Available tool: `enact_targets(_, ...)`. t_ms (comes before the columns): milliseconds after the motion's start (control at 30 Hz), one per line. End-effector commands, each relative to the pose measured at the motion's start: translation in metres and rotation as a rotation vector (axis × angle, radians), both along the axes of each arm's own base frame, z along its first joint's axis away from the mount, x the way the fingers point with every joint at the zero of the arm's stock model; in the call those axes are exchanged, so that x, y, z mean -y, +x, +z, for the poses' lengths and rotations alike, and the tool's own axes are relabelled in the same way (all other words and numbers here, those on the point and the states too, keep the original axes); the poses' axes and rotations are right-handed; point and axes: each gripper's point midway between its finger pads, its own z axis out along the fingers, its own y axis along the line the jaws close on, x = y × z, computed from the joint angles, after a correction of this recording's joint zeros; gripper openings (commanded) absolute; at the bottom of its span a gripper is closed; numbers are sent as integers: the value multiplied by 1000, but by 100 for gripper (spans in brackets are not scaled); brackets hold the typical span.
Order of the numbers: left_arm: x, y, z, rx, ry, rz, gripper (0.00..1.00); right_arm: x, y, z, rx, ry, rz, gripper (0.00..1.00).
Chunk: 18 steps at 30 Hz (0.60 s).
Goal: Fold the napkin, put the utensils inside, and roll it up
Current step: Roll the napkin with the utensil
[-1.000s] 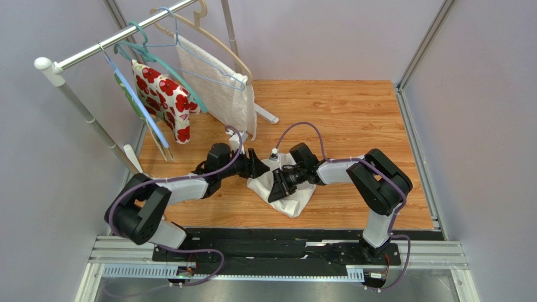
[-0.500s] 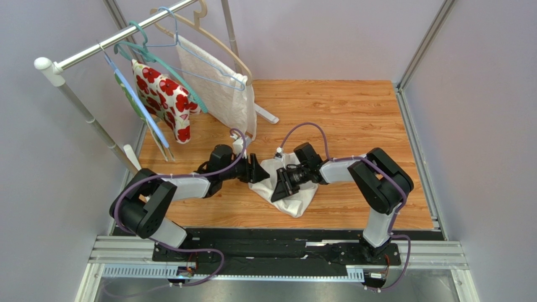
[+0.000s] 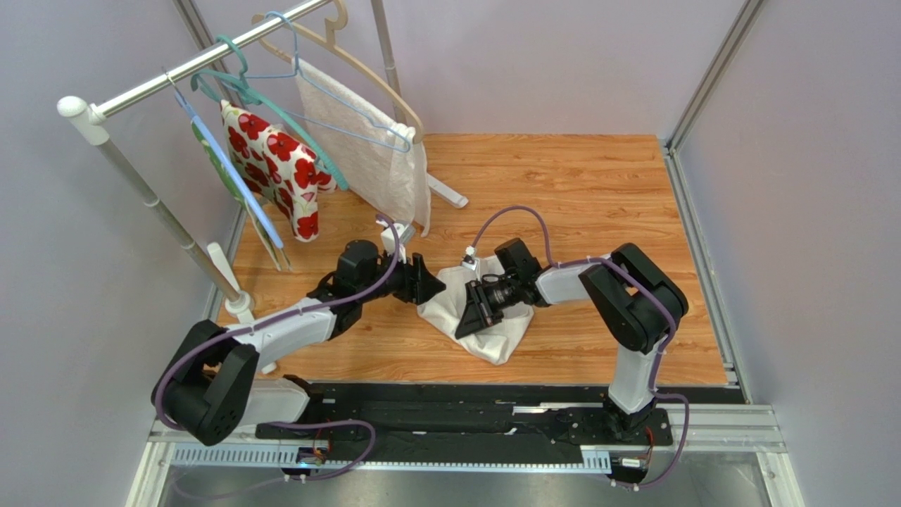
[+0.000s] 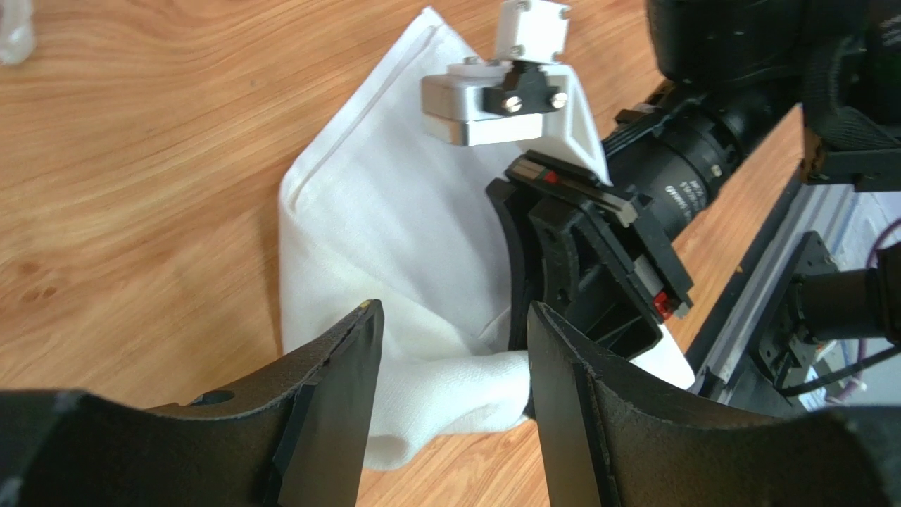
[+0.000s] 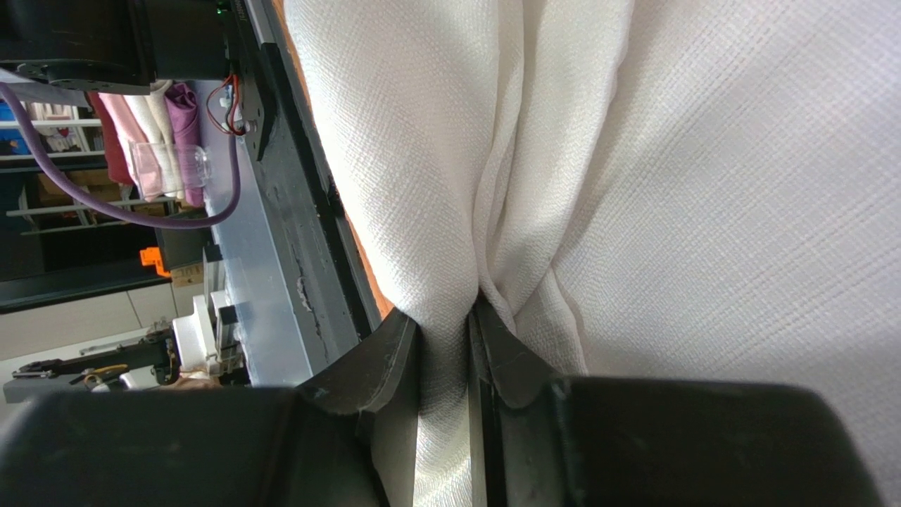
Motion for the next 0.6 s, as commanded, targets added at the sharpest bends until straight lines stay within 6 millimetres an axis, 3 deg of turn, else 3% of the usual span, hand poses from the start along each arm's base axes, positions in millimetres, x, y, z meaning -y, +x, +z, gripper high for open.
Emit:
enact_targets(0, 25, -5, 11, 75, -83, -162, 61, 29, -6, -51, -46, -207, -60, 6)
enact_targets(67, 34, -11, 8, 49, -115, -225, 60, 31, -5, -52, -46, -212, -63, 6)
enact_targets(167, 35, -14, -15, -4, -103, -237, 59, 30, -5, -51, -44, -211, -66, 6)
enact_targets(567, 13, -13, -60, -77, 41, -146, 59, 35, -4, -53, -50, -219, -83, 6)
